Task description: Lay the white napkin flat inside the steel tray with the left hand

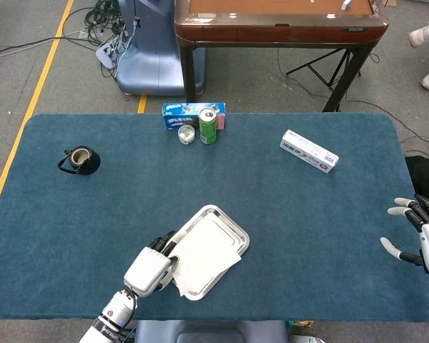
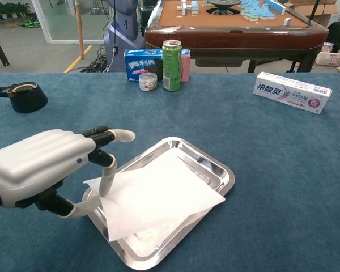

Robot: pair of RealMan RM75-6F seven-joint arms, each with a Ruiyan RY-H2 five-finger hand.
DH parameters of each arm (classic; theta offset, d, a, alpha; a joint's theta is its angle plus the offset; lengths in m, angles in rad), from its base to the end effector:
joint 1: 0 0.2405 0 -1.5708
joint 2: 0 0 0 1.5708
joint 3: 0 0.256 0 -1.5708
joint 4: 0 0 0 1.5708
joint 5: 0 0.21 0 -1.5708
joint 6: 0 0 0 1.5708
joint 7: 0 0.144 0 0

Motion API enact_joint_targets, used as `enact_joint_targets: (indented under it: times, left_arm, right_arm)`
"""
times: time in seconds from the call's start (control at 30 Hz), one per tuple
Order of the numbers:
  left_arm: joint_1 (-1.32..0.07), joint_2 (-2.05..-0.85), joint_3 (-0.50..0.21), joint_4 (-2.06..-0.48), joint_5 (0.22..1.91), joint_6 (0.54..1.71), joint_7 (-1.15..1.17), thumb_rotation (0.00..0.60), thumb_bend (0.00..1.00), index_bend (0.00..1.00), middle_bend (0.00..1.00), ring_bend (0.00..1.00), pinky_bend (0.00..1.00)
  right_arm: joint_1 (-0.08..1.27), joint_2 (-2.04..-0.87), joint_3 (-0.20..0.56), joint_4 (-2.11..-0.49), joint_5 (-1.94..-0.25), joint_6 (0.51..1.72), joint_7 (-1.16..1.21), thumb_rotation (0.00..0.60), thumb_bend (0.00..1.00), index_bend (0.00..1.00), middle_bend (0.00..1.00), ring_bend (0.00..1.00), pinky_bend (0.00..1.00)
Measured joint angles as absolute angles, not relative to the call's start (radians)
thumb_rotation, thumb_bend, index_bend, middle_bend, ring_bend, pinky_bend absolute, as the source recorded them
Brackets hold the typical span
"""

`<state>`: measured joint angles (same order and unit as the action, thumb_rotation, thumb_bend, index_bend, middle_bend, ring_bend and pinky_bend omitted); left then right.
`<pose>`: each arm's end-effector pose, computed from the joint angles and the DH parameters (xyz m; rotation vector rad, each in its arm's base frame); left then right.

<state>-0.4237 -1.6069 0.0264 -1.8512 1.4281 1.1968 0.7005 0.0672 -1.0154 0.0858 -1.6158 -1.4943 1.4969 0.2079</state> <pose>-0.1234 0.1937 -0.0276 -1.9832 -0.8378 -1.0066 -0.3164 -0.1833 0.1994 1.3026 -0.9557 1.0133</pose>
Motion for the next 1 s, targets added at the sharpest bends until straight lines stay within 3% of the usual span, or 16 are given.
enact_joint_targets:
  times: [1.0]
  left_arm:
    - [-0.387,-1.701,0.042,-1.847,1.351,1.267,0.903,0.600,0.48,0.63,0.08,0.00,0.18]
  right_arm:
    - [0.062,-1.009,0.092,-1.621,-1.487,1.501,0.217,0.600,0.21,0.35,0.25,0.10,0.20]
